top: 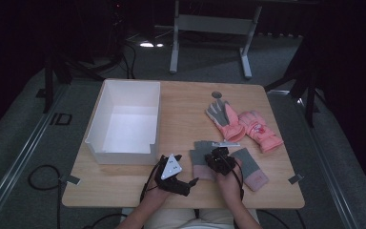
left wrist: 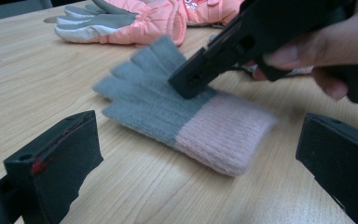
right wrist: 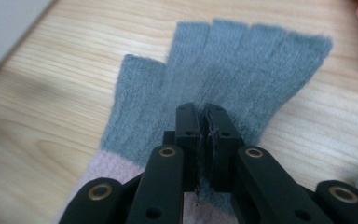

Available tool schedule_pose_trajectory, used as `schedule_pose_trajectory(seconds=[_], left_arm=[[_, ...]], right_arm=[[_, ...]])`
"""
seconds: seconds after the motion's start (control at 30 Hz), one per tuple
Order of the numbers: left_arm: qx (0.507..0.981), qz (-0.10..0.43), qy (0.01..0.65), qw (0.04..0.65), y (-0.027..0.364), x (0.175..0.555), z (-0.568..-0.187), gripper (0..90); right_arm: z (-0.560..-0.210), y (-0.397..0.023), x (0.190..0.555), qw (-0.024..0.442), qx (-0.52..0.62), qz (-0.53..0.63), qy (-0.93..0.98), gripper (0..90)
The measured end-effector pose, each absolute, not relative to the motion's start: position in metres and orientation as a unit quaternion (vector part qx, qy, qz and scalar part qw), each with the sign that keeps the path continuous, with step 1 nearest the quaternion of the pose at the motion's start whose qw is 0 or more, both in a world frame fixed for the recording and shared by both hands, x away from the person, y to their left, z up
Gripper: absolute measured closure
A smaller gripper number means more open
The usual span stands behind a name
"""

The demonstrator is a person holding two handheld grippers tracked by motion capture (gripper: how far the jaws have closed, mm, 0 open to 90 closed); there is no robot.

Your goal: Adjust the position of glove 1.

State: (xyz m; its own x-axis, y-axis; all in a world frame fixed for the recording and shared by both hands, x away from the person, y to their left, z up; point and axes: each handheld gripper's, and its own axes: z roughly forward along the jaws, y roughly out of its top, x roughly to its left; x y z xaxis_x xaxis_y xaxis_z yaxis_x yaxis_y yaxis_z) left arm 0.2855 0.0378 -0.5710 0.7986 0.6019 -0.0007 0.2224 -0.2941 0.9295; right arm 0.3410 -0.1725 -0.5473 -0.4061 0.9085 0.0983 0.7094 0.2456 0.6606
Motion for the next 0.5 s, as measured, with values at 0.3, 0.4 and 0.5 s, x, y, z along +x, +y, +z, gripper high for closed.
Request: schedule_pose_trajectory(seconds=[0.3,0.4,0.5], left_arm=[[0.785,0.179,0.261,0.533,0.0375,0.285,-0.571,0.0],[0.786,0.179,0.261,0.532,0.0373,0.285,-0.571,0.0],[0.785,0.179,0.261,0.532,0.0374,0.2851,-0.571,0.0]], right_arm=[[-0.5524,-0.173,0.3432,0.161,0.509,0.32,0.783,77.7],[-0.5522,-0.1725,0.3448,0.162,0.496,0.319,0.791,73.9],[-0.5489,-0.1742,0.3458,0.167,0.48,0.321,0.799,65.8]])
